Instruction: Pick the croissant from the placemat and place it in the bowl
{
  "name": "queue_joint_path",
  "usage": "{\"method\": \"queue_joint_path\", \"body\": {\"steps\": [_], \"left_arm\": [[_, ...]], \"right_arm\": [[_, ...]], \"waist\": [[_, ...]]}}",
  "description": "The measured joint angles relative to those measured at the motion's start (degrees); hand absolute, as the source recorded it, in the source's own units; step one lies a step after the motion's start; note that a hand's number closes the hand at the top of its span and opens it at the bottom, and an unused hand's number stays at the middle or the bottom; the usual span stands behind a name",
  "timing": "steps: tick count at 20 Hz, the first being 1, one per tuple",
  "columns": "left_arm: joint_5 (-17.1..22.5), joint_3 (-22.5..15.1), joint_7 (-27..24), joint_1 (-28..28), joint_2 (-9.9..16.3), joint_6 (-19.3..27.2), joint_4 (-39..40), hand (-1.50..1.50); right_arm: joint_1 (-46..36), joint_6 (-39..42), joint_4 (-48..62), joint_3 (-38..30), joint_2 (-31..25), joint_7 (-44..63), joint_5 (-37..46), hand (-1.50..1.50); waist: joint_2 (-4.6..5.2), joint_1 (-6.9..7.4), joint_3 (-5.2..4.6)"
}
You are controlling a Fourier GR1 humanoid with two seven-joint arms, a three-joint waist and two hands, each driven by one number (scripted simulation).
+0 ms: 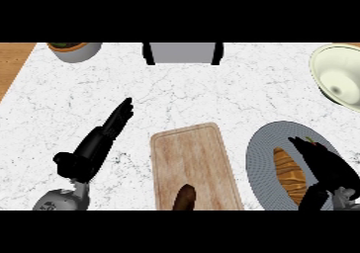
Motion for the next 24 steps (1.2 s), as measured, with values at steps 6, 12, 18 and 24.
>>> {"method": "queue_joint_path", "body": {"steps": [6, 12, 18, 24], "left_arm": [[-0.9, 2.0, 0.1, -1.4, -1.2, -1.6, 1.4, 0.00], [-2.1, 2.2, 0.1, -0.9, -2.4, -2.0, 1.5, 0.00], [-2.6, 3.0, 1.5, -1.0, -3.1, -2.9, 0.5, 0.00], [-3.5, 2.3, 0.6, -2.2, -4.1, -3.4, 1.7, 0.00]], "right_arm": [[-2.0, -2.1, 5.1, -1.4, 2.1, -4.5, 2.7, 1.50], [-3.0, -6.9, 7.3, -1.6, 2.7, -11.7, 5.7, 1.50], [-4.0, -10.8, 9.7, -2.9, 3.7, -15.6, 8.5, 1.50], [-17.5, -11.5, 22.1, -6.8, 7.3, -10.0, 10.3, 1.50]], "waist": [[-0.09, 0.04, -0.15], [-0.28, 0.10, -0.38], [-0.39, 0.16, -0.49], [0.26, 1.55, -0.25]]}}
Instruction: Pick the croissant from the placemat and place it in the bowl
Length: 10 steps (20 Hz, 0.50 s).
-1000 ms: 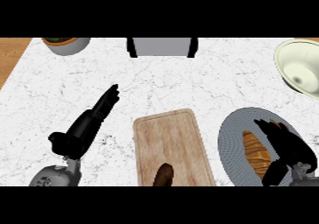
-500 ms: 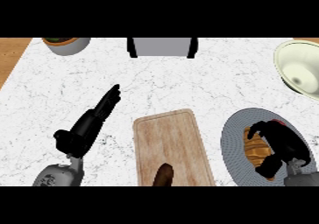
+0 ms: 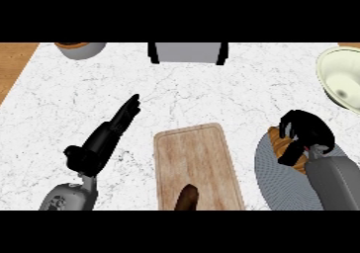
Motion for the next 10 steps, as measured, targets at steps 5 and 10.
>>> {"method": "queue_joint_path", "body": {"steps": [5, 10], "left_arm": [[-0.4, -0.9, -0.2, -1.0, -0.7, -0.3, 0.6, 0.00], [0.1, -0.4, -0.4, 0.2, -0.2, -0.9, -0.3, 0.00]], "right_arm": [[-15.5, -3.2, 14.2, -3.8, 1.2, 7.9, 3.5, 1.50], [-24.7, -10.7, 21.9, -4.6, -0.3, 13.3, 9.7, 1.50]], "waist": [[0.73, 1.77, 0.31], [0.59, 1.54, 0.39]]}}
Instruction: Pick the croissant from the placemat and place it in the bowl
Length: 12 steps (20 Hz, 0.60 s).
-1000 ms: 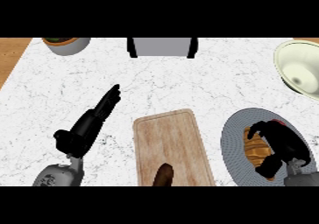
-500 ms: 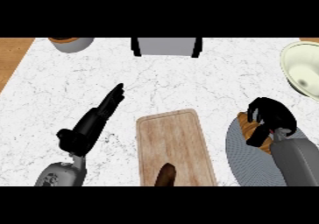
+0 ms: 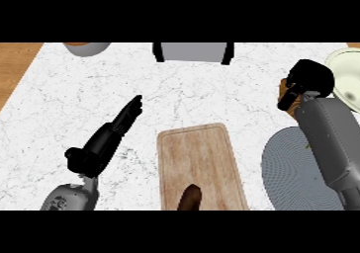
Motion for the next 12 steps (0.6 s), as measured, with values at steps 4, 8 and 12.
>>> {"method": "queue_joint_path", "body": {"steps": [4, 8, 12], "left_arm": [[0.0, 0.7, -0.2, 0.1, 0.4, -0.1, 0.4, 0.00], [0.1, 1.2, 0.2, 0.2, 0.5, 0.0, 0.2, 0.00], [0.2, 1.3, 0.0, 0.4, 0.2, -0.2, 0.5, 0.00]], "right_arm": [[-4.4, -9.4, 1.2, -1.6, -0.9, 0.9, 2.4, 1.50], [-8.6, -17.3, 1.1, -4.0, -0.9, 1.8, 2.8, 1.50], [-11.9, -23.5, 4.8, -7.8, -2.6, 0.3, 1.5, 1.50]], "waist": [[-0.09, -0.61, 0.03], [-0.27, -1.15, 0.02], [-0.28, -1.47, 0.02]]}}
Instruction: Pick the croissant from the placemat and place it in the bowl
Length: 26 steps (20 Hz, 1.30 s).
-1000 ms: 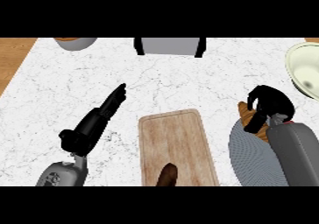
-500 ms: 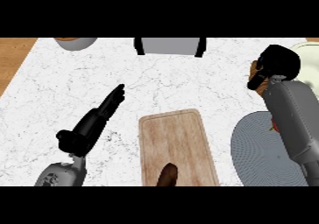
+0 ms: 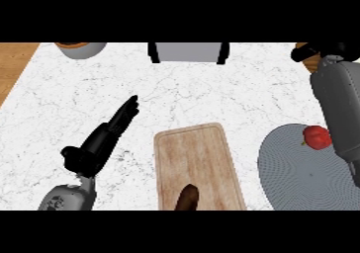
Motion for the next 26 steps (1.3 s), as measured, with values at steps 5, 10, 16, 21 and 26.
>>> {"method": "queue_joint_path", "body": {"steps": [5, 10, 16, 21, 26], "left_arm": [[-0.5, 0.3, 0.4, -0.7, -0.5, 0.4, 0.1, 0.00], [-0.7, 0.2, -0.1, -0.6, -0.5, -0.1, 0.0, 0.00], [-1.1, -0.6, 0.6, 0.4, -0.8, -0.3, -1.6, 0.00], [-1.6, -0.8, 0.4, -0.4, -1.2, -0.1, -1.0, 0.00], [-1.1, -0.4, 0.5, -0.4, -0.7, -0.8, -1.7, 0.00]], "right_arm": [[-2.4, -3.0, 7.4, -3.1, -4.6, -2.5, -0.3, 1.50], [-2.9, -8.0, 15.3, -3.4, -9.2, -4.0, 3.1, 1.50], [-1.6, -14.8, 23.4, -5.1, -14.7, -8.5, 4.4, 1.50], [-1.9, -7.8, 30.3, -8.9, -17.3, -11.8, 0.4, 1.50], [-0.9, -2.7, 33.7, -14.6, -18.5, -18.0, -5.9, -1.50]], "waist": [[-0.02, -0.29, -0.01], [0.20, 0.13, 0.01], [0.42, 0.62, 0.07], [0.78, 1.08, 0.15], [0.91, 1.36, 0.25]]}}
